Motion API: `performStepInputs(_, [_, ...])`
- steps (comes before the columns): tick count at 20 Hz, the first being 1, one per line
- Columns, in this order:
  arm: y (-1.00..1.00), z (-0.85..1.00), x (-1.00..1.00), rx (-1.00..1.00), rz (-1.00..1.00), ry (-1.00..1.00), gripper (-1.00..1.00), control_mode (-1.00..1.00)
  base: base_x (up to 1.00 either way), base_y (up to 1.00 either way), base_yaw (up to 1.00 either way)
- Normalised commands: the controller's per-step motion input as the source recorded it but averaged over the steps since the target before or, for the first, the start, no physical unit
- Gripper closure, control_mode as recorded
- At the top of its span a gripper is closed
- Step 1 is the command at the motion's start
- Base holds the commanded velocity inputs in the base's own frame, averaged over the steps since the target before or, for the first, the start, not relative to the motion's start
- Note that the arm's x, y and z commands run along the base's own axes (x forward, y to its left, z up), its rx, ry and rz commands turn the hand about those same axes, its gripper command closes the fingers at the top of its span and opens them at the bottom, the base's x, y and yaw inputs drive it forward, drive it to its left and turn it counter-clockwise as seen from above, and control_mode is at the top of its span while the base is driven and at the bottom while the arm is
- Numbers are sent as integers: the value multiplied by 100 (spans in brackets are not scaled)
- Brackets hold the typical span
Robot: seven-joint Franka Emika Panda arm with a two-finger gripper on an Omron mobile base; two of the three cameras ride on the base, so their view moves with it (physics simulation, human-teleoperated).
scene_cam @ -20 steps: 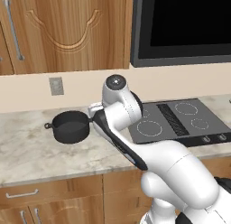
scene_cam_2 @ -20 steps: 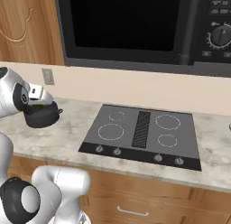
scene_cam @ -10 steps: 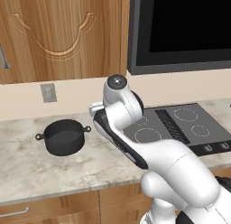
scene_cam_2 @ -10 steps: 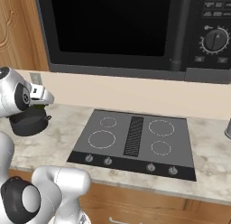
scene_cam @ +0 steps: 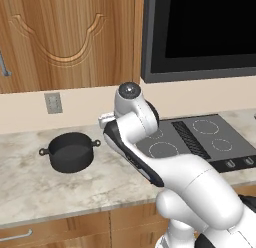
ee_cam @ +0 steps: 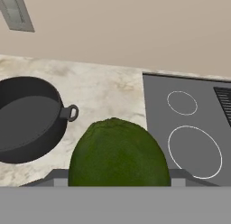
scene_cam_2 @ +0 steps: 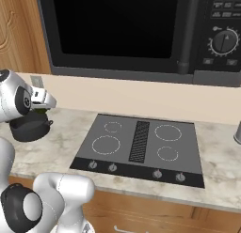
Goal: Turn on the sink faucet. Then move the lime from the counter to the sink. Turn off the sink. Move the vegetable from the sink to the pot next to the stove. Finally move the pot to the rear right burner.
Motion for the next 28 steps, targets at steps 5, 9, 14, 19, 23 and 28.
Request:
performStepInputs(5, [0, 0, 0, 0, 0, 0, 100, 100, 5, 0, 0])
performStepInputs(9, [0, 0, 0, 0, 0, 1, 100, -100, 0, 0, 0])
performStepInputs(14, [42, -12, 0, -3, 0, 1, 100, -100, 0, 0, 0])
performStepInputs(19, [89, -31, 8, -12, -2, 4, 100, -100, 0, 0, 0])
performStepInputs(23, [67, -34, 25, -8, -12, 12, 100, -100, 0, 0, 0])
performStepInputs(28, [42, -15, 38, -2, -8, 2, 100, -100, 0, 0, 0])
